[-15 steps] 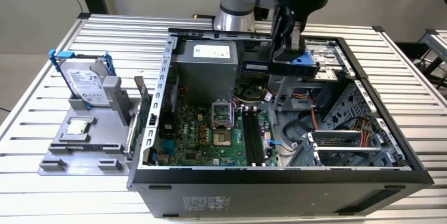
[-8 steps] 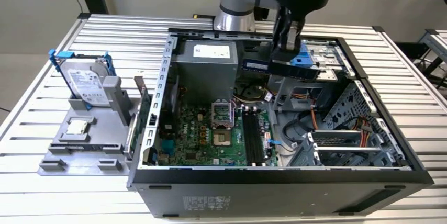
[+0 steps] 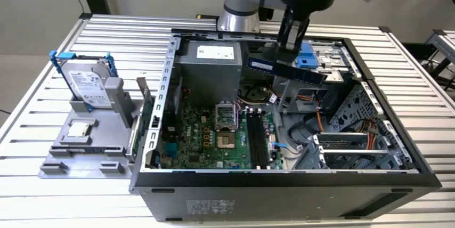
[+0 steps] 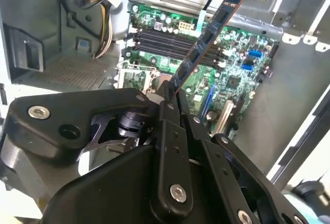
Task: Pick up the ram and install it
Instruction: 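Insert the ram into the slot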
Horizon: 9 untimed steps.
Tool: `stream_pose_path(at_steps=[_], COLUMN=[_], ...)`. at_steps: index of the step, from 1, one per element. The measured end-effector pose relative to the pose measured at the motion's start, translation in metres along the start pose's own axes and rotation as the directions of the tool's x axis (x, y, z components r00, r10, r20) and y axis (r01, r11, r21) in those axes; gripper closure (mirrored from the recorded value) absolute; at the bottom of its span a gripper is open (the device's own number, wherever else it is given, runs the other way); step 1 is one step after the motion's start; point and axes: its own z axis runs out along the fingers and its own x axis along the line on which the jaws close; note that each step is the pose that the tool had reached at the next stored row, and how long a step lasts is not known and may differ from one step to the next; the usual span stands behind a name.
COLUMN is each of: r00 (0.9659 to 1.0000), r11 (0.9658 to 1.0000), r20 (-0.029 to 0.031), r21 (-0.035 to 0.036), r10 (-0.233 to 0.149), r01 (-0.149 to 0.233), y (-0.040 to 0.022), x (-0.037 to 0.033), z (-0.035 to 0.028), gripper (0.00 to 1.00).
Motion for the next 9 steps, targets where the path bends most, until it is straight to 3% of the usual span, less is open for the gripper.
stream_pose_path(at_steps=[4, 9], r00=[0.9978, 0.9892], r11=[0.9978, 0.9892], r20=[0.0004, 0.0013], r21=[0.0017, 0.0038], r10=[0.066, 0.147], r01=[-0.066, -0.147], y=[0.0, 0.0], x=[0.0, 0.0], z=[-0.0001, -0.0001], gripper=[1.0, 1.0])
